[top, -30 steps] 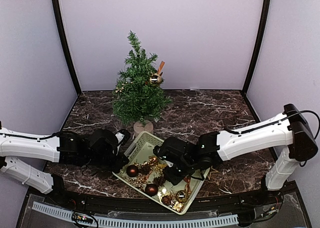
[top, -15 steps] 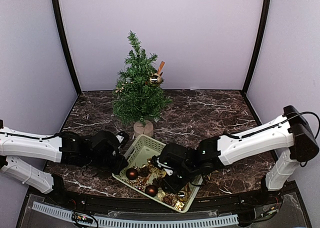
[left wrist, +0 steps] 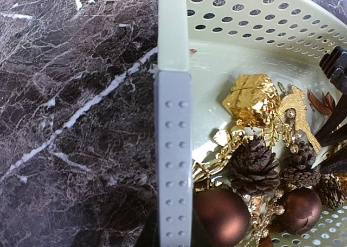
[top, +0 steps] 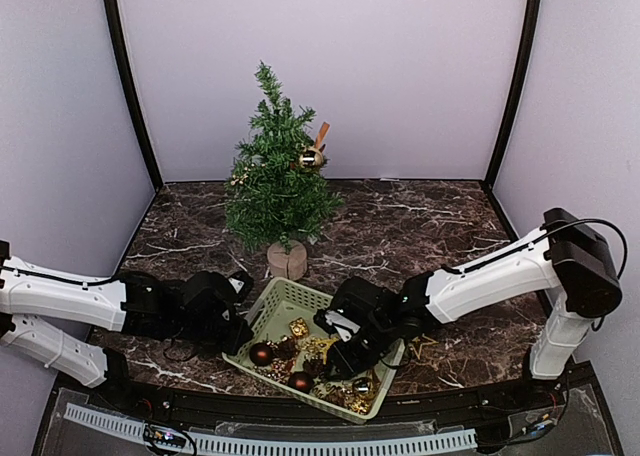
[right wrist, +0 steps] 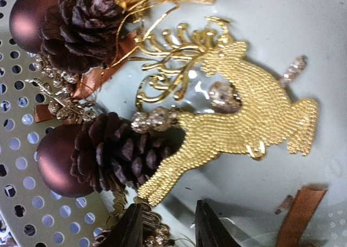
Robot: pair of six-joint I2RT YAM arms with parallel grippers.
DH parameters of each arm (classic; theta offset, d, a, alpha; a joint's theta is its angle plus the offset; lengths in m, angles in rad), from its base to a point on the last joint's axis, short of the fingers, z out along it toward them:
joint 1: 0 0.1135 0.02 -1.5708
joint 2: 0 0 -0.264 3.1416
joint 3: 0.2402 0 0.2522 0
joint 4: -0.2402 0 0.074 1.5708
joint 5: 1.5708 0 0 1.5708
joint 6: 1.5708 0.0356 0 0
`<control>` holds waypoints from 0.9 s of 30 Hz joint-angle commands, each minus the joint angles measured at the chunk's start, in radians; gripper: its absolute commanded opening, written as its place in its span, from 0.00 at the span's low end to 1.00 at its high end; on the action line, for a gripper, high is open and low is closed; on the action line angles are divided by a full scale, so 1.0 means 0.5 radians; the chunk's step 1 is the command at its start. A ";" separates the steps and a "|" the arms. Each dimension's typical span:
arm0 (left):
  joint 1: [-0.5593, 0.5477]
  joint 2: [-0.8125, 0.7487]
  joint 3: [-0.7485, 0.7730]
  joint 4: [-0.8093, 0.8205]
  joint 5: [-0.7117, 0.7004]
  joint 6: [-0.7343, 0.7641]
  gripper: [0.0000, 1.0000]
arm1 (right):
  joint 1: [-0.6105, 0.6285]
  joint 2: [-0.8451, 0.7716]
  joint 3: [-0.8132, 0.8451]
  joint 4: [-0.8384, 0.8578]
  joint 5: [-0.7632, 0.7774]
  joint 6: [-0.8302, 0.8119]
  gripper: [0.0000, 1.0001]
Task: Decorate the small christmas tree
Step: Pick up the words ornament from the bin.
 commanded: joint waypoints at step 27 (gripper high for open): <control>-0.015 -0.035 -0.084 0.053 -0.062 -0.351 0.00 | -0.013 0.260 -0.078 0.638 -0.952 -0.159 0.23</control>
